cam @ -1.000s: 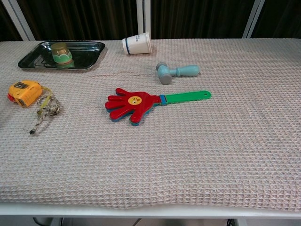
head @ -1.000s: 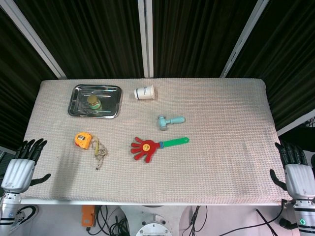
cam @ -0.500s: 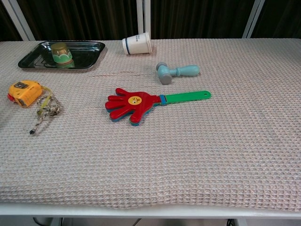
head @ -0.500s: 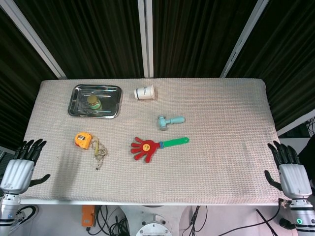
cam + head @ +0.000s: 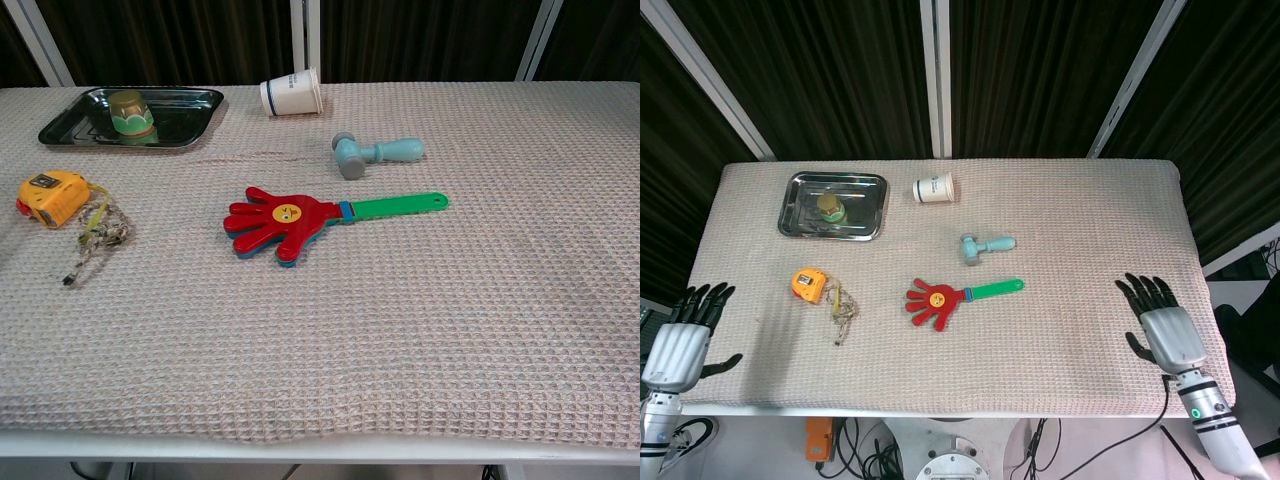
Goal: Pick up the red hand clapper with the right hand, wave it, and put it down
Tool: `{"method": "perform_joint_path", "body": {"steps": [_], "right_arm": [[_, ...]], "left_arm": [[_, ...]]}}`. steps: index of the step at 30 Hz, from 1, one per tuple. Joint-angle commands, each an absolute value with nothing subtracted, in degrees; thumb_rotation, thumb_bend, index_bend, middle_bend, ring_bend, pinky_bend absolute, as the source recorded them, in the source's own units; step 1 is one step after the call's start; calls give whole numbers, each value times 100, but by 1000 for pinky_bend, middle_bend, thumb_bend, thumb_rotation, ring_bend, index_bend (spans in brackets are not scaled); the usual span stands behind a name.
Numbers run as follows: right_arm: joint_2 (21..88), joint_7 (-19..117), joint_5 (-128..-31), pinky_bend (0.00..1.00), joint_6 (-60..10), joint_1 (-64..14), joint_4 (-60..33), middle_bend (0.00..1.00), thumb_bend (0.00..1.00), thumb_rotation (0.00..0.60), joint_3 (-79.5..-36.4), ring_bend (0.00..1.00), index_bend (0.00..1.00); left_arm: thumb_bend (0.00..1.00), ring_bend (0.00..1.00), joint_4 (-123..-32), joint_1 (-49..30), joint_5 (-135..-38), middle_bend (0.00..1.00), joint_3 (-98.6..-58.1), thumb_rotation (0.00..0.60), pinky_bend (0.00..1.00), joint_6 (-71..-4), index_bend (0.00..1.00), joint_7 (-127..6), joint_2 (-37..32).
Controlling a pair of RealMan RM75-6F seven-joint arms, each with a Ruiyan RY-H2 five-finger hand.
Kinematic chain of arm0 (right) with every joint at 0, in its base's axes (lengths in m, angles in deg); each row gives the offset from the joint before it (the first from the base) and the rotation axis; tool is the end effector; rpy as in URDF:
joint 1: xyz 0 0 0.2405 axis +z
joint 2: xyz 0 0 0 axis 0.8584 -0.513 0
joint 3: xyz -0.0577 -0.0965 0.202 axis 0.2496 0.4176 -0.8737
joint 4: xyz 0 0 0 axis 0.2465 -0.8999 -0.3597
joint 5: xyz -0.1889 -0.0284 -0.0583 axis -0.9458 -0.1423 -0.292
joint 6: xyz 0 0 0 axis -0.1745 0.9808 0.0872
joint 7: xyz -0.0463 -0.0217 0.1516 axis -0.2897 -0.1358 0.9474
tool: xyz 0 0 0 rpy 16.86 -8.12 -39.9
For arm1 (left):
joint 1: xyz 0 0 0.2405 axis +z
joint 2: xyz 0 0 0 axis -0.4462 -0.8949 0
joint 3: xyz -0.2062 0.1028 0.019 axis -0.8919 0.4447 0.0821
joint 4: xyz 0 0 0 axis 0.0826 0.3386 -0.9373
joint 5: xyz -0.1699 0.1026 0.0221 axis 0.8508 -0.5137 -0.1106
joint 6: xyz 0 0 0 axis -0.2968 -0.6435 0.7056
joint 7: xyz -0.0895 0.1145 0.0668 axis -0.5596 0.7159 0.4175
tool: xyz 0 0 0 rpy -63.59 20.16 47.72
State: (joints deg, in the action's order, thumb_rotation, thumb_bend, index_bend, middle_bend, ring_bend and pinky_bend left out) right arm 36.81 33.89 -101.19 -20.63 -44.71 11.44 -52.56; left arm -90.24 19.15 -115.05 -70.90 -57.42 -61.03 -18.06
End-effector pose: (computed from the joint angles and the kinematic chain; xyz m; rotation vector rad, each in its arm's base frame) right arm -0.2352 -0.2354 0.1012 1.6909 -0.8895 0.8024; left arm -0.2887 0.2007 0.1416 -1.5071 -0.8240 -0.8850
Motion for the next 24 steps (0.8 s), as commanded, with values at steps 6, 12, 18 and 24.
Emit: {"method": "perform_joint_path", "body": {"steps": [6, 12, 18, 24], "right_arm": [[4526, 2133, -8737, 0, -3381, -3228, 1314, 0, 279, 600, -5833, 0, 0], [5162, 1482, -7927, 0, -3654, -2629, 1053, 0, 276, 600, -5971, 0, 0], [5602, 1100, -7434, 0, -3613, -2184, 863, 0, 277, 600, -6069, 0, 11], [6001, 613, -6647, 0, -3514, -1746, 690, 0, 275, 600, -6137, 0, 100]], "left_arm": [[90, 0, -9057, 1955, -11469, 44, -7084, 600, 0, -5775, 27, -6106, -1859], [90, 0, -9024, 1995, -11458, 43, -7076, 600, 0, -5820, 27, -6187, -1871], [91, 0, -8965, 2011, -11458, 43, -7082, 600, 0, -5852, 27, -6271, -1840], [91, 0, -8960, 2009, -11457, 44, -7078, 600, 0, -5836, 27, -6271, -1821]]}}
